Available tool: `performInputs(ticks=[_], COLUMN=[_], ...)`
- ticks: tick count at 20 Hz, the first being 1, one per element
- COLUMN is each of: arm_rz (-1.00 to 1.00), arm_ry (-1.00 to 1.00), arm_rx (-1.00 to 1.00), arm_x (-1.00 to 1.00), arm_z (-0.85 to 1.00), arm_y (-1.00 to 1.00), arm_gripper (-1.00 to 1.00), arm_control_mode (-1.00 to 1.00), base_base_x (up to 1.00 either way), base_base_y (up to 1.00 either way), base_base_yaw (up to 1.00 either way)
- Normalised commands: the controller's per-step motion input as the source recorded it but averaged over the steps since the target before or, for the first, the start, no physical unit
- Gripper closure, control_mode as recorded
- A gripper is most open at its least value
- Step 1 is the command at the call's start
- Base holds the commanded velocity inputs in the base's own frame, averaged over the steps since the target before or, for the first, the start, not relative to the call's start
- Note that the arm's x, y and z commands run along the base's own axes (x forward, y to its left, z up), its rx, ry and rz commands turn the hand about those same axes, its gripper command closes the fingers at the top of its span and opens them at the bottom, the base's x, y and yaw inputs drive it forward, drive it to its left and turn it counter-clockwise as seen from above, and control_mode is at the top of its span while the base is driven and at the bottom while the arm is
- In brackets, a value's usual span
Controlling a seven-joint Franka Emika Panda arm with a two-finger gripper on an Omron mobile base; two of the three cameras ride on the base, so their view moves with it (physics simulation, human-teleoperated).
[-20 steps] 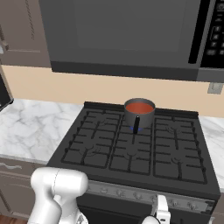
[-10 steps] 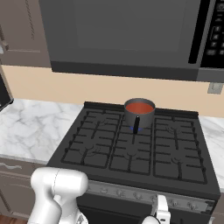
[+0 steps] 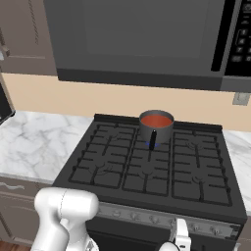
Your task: Wait until the marinara sauce is simmered to a deep red color and then turn off the stove.
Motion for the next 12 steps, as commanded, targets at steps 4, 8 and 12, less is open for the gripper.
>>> performInputs(ticks=[4,8,12], arm_rz=[0.0,0.0,0.0], arm_ry=[0.0,0.0,0.0], arm_rx=[0.0,0.0,0.0], arm_x=[0.0,0.0,0.0], arm_z=[0.0,0.0,0.0], arm_y=[0.0,0.0,0.0], arm_gripper=[-1.0,-1.0,-1.0], arm_control_mode=[-1.0,-1.0,-1.0], base_base_x=[0.0,0.0,0.0], base_base_y=[0.0,0.0,0.0], base_base_yaw=[0.0,0.0,0.0])
